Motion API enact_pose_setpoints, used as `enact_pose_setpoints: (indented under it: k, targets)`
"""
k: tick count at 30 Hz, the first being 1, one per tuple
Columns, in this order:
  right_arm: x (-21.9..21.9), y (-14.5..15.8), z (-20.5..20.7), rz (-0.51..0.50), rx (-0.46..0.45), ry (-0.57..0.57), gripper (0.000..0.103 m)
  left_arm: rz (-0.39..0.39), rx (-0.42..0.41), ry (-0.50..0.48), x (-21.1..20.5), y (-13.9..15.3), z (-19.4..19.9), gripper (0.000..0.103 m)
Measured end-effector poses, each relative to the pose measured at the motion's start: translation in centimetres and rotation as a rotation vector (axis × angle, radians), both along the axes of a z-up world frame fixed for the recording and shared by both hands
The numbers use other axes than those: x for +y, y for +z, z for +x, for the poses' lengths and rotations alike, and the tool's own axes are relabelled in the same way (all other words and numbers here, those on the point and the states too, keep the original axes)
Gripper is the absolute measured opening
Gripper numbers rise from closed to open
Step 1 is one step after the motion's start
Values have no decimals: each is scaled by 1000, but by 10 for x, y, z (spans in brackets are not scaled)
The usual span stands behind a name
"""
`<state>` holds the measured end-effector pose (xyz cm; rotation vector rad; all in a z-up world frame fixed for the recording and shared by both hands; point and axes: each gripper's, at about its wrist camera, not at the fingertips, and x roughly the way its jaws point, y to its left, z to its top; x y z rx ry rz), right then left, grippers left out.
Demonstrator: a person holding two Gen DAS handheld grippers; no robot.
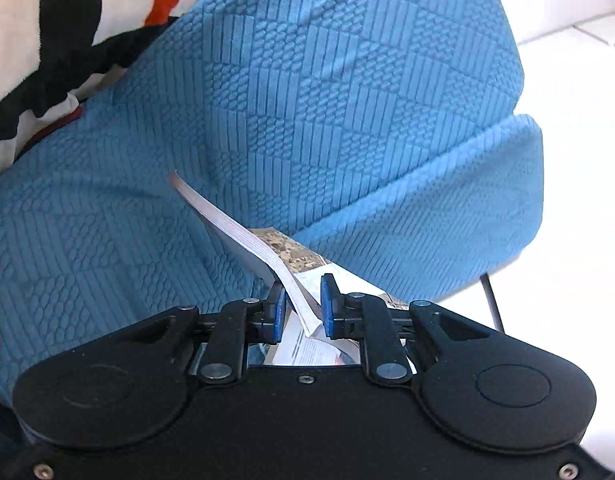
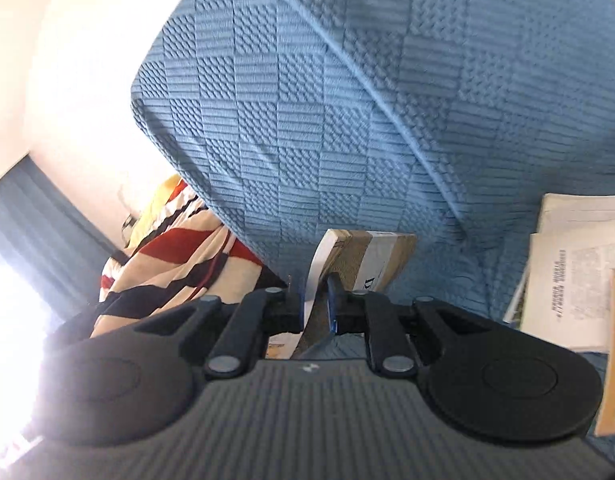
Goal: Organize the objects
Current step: 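Close the left gripper on the tan book and lift it, then lower the tan book flat onto the seat and open the left gripper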
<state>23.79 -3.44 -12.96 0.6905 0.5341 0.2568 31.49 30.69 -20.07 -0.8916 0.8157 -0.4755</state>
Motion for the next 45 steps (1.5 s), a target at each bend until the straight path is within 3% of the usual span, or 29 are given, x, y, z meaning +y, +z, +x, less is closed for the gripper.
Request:
enact_pose_setpoints:
  k: [9,12,16,24,26,27,28,30,35,38,40,45]
  targets:
    - [8,-40,-42,-23,73,-48,16,94,83,-23,-8,-21,-9,17]
    - [10,-55,-53,12,135,-35,16,133,104,-23,-10,-26,-16,17]
    - [12,-75,-65,22,194,-19,16,258,152,-22,-19,-34,-27,15]
    - [25,-118,-75,18,358,11,15,417,264,-32,-33,-68,-27,17]
    - [27,-128,-73,17,408,25,11,450,313,-31,-36,-81,-26,17]
    - [28,-134,-71,9,440,32,5,438,335,-46,-37,-88,-25,14]
    - [28,-138,-71,6,457,27,5,434,355,-65,-39,-93,-24,19]
    - [30,-143,-72,10,474,27,5,500,354,-58,-45,-96,-26,14]
    - [35,-146,-72,-7,493,34,5,527,350,-60,-49,-97,-28,16]
    - [32,-144,-73,-24,504,20,5,549,334,-52,-51,-94,-32,33]
    - [28,-141,-74,-29,506,14,5,568,325,-51,-53,-90,-32,68]
    - [21,-113,-77,-81,462,-1,5,628,237,-82,-68,-63,-42,76]
